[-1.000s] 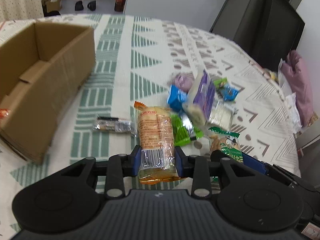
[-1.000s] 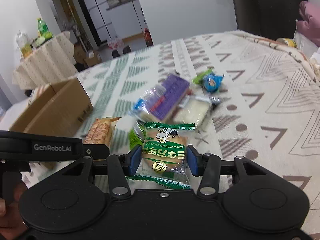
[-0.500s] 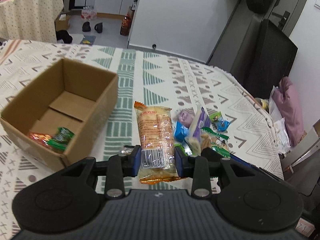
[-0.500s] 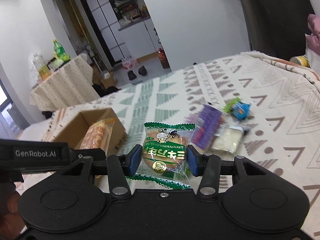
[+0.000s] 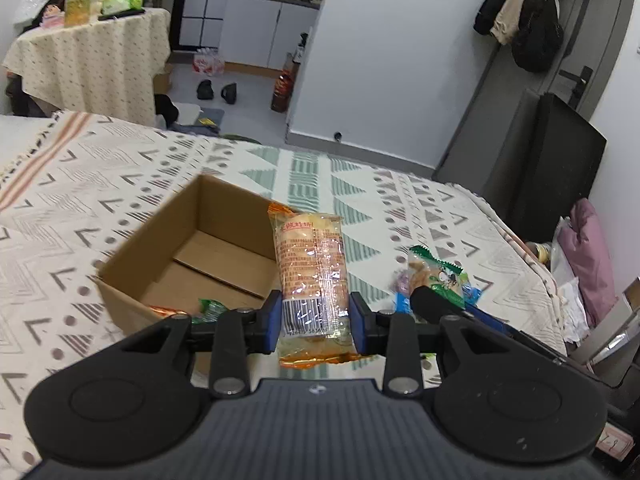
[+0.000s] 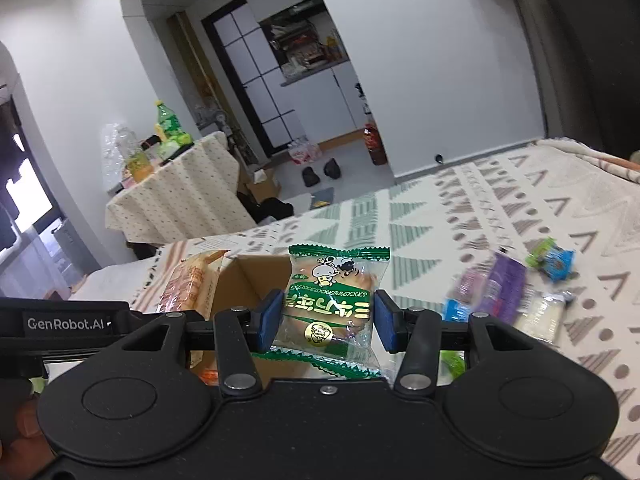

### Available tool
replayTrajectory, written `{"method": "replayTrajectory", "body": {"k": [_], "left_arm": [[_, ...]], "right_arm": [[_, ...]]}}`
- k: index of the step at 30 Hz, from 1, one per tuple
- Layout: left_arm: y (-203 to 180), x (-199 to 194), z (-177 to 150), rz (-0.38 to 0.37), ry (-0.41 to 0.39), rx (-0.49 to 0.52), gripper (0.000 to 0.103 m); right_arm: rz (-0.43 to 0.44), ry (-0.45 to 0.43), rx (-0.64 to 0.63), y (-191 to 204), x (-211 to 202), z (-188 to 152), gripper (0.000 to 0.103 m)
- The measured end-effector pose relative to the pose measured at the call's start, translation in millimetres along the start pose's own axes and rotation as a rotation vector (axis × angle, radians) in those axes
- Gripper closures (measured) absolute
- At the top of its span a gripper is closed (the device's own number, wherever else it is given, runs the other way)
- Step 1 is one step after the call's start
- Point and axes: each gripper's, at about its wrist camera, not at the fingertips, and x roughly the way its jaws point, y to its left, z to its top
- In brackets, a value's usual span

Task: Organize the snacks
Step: 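Carry both packets over the box and open both tools to release them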

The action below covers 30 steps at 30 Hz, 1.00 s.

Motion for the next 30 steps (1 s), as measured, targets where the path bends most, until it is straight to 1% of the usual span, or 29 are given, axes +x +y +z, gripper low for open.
{"method": "replayTrajectory", "body": {"k": [8,16,22,30], "left_arm": [[31,-16,12,0.031,-0.035,-0.018,0.069],[61,-17,20,0.052,-0.035,-0.031,0.070],[81,-4,26,0.063,-0.015,-0.050,0.069],[101,24,32,0.049,0.031,-0.073,0.069]], "right_arm": [[0.038,-0.003,-0.036,29,11,5,0.056],[0.064,0.016,-0.058,52,27,4,0.056],[0.068,0.053,-0.073,64,47,0,0.056],[0.063,0.114,-0.085,73,80,-7,0.056]]}}
